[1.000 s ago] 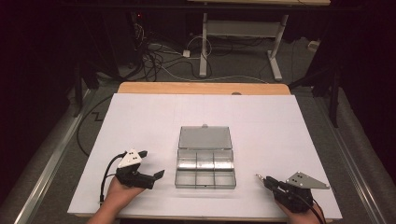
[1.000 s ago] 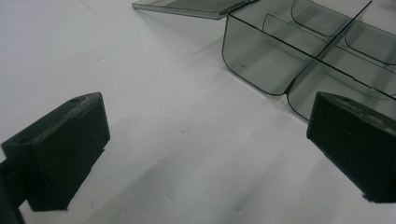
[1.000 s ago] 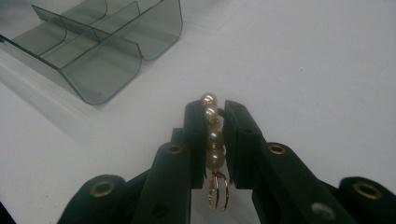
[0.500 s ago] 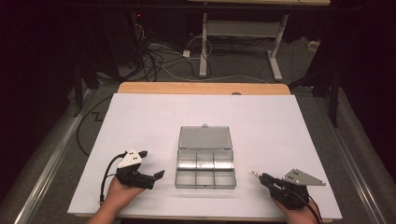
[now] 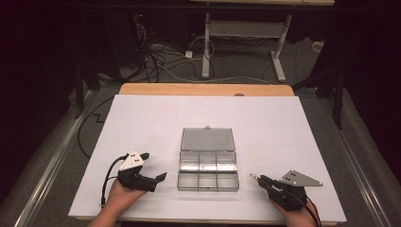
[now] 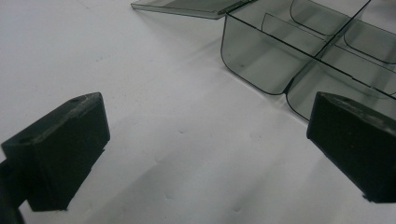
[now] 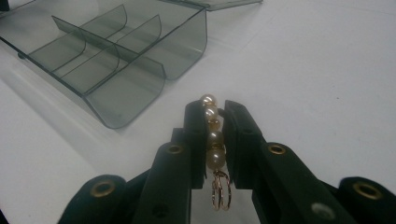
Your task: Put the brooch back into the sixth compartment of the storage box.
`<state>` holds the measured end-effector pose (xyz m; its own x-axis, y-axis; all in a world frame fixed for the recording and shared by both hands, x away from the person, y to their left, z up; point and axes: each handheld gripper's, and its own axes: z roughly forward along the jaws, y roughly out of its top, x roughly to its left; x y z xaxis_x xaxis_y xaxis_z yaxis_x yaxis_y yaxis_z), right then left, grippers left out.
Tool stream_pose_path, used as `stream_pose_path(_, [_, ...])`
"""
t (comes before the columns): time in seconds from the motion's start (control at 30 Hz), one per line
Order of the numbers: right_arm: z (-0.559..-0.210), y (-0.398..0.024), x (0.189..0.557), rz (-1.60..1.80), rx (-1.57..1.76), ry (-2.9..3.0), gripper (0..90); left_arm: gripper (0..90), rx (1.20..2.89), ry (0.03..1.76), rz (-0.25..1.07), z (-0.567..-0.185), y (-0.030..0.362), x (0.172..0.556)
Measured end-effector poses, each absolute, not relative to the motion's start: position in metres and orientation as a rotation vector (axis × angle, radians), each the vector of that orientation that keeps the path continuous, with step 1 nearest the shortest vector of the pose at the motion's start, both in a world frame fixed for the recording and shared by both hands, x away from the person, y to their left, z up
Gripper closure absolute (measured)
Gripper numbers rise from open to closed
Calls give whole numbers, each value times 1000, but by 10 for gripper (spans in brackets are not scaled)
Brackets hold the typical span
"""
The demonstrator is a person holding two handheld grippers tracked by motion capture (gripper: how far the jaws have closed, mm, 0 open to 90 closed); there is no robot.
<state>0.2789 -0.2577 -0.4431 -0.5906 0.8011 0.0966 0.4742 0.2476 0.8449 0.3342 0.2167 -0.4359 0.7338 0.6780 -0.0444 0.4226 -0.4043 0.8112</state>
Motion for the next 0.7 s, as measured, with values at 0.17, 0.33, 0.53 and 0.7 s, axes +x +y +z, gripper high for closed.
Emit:
stream_pose_path(0.17, [-441, -254, 280, 1285, 1158, 2175, 817, 0, 2055, 832, 368, -436, 217, 334])
stream_pose_path(0.33, [-438, -252, 279, 1302, 1153, 2171, 817, 0, 2055, 830, 367, -436, 217, 334])
stream_pose_path(0.53, [-434, -252, 278, 1320, 1153, 2164, 817, 0, 2056, 831, 366, -436, 217, 334])
stream_pose_path(0.7, [-429, -251, 278, 1341, 1140, 2157, 817, 0, 2055, 829, 362, -436, 217, 334])
